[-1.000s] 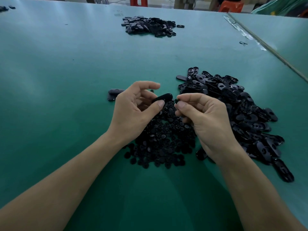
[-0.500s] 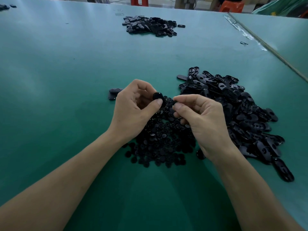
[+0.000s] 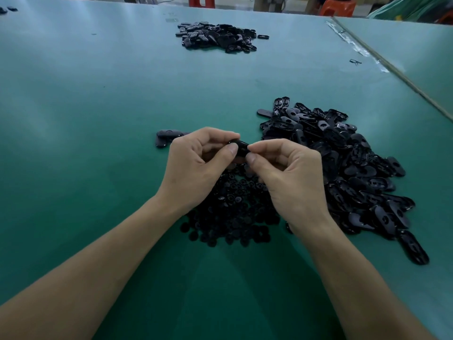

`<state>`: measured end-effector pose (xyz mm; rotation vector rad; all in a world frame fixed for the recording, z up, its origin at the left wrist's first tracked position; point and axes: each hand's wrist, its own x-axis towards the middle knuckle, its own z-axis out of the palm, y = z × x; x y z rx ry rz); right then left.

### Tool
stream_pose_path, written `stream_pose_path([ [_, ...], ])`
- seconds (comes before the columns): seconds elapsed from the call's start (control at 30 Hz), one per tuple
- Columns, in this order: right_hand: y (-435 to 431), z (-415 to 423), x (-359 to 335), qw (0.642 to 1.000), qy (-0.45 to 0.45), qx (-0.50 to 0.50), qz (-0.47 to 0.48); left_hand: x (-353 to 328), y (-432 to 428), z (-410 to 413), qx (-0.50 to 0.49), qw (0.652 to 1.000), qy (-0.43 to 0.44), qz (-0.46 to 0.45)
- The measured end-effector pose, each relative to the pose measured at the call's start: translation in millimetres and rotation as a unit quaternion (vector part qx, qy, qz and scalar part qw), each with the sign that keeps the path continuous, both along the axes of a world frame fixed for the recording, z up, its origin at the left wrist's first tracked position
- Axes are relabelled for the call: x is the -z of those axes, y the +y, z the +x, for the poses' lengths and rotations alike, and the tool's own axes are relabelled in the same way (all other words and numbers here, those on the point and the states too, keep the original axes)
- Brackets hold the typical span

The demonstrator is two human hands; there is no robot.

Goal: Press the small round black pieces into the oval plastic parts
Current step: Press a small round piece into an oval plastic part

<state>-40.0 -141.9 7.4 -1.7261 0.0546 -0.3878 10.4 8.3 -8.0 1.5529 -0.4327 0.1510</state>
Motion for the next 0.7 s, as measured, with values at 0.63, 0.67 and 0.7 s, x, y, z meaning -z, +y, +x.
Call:
stream_pose_path([
  [0.63,7.0,-3.5,1.3,0.993,0.007,0.077,-0.086,0.0,-0.9,-3.4,0.022,0.998,-0.031,0.043],
  [0.67,7.4,-3.9,1.4,0.993,0.009,0.078,-0.09,0.6,-1.1,-3.5,0.024,0.998,-0.039,0.051],
  [0.7,7.7,-4.3,1.5,0.992,0.009,0.077,-0.097,1.3,-1.2,-3.3,0.022,0.997,-0.05,0.061],
])
